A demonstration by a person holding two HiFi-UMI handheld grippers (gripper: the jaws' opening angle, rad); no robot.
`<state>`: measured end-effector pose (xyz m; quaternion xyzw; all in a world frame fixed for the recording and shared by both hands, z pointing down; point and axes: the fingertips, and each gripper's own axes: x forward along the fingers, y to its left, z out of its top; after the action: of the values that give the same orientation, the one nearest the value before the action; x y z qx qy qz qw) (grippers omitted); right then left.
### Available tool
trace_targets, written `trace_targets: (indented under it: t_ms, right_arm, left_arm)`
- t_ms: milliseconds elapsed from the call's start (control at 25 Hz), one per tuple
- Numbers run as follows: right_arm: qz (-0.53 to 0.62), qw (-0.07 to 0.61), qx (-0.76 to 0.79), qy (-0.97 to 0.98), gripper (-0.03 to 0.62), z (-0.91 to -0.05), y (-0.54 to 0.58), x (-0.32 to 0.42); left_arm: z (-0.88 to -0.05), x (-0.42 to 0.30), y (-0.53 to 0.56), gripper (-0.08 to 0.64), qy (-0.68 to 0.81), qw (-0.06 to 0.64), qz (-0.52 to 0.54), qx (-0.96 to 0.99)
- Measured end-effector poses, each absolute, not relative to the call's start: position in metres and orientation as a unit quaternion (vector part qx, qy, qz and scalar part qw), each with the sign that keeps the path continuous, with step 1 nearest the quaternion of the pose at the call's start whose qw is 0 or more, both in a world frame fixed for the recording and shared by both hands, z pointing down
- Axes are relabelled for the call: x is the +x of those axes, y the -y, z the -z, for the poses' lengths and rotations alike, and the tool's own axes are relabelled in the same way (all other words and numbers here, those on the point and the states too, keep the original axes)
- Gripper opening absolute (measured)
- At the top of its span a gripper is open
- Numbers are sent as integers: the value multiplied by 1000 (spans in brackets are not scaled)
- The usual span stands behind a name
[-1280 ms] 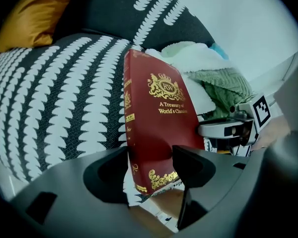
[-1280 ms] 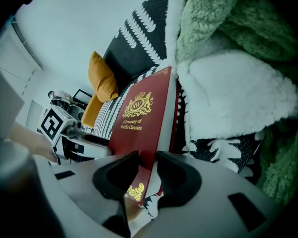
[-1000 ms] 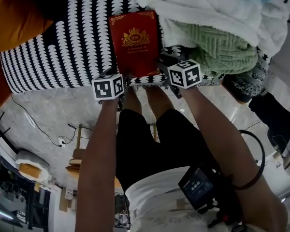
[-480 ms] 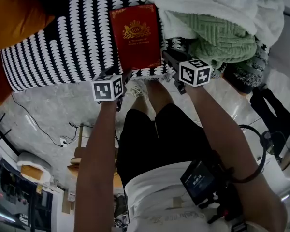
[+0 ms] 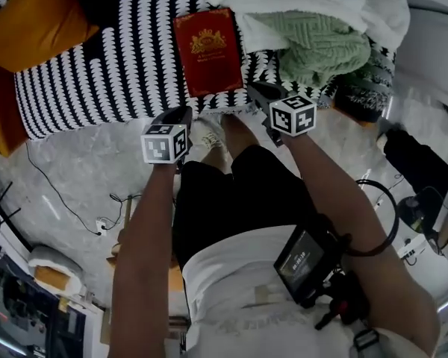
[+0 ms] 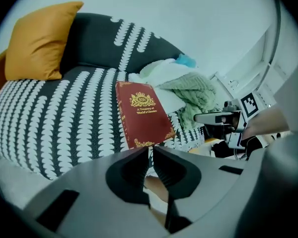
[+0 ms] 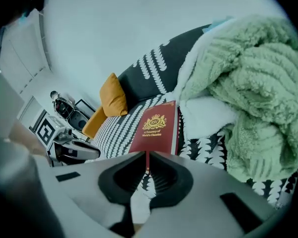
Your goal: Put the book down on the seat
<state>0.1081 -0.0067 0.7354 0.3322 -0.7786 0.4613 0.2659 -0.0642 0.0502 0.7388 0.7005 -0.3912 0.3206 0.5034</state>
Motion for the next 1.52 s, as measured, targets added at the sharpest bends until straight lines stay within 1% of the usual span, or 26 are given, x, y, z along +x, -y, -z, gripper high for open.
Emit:
trace_targets:
  t_ms: [80,200,520,720,1000,1240,1520]
  right_arm:
    - [-451,262,338,784,34,-724,10,107]
    - [-441,256,341,790,29,-702,-2,110]
    - [-432,245,341,798,23,-644,-45,106]
    - [-415,231,352,807,16,-615,-42,102]
    - [-381,202,355,829,15,-553,-43,95]
    - [-354,176,345,852,15,-498,-51,89]
    - [-322,135,330,877,15,-436,-59,87]
  left_arm:
    - [-727,-70,-49,12,394,486,-326,709]
    - [-704,-69,-65,11,392,471,-334,717]
    - [-644,-76,-112,11,391,465,-327,724]
    - [-618,-79,-109,11,395,447,-296,746]
    - [-554,-81,-102,11,406,421,-262,767]
    - [-517,-75,-114,11,394,411,-239,786]
    - [-458,-72,-122,11,412,367,-187,813]
